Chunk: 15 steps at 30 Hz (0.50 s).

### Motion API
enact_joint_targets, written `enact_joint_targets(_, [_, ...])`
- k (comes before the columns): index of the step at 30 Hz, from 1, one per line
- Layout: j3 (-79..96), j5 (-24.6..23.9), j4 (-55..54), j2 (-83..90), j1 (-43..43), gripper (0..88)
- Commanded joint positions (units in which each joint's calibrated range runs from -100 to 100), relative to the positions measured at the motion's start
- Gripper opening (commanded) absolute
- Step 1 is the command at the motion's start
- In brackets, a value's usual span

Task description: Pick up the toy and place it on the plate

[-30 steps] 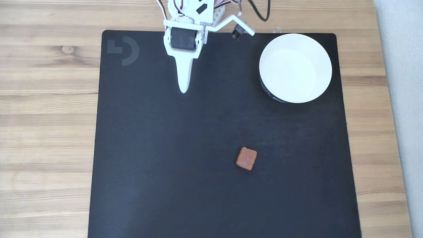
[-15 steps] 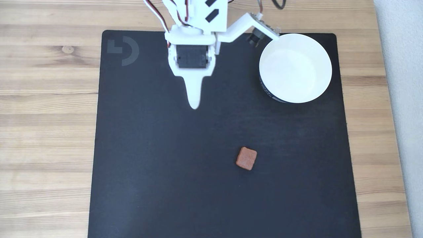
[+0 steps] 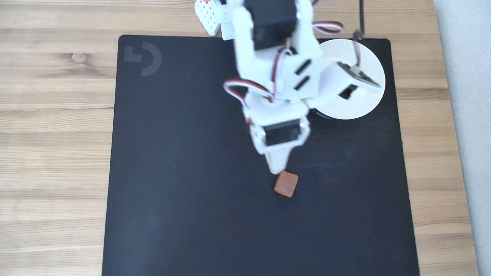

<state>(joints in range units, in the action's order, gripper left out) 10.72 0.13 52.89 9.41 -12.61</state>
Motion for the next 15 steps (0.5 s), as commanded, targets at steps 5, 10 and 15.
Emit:
enact_joint_targets(5, [-18.5,0.0,0.7,-15.4,-3.7,2.3])
enact_joint_targets(10, [-25.9,0.0,4.6,-22.5,-3.9,2.3])
enact_joint_targets(15, [-36.6,0.0,13.4,-28.3,-3.5,2.3])
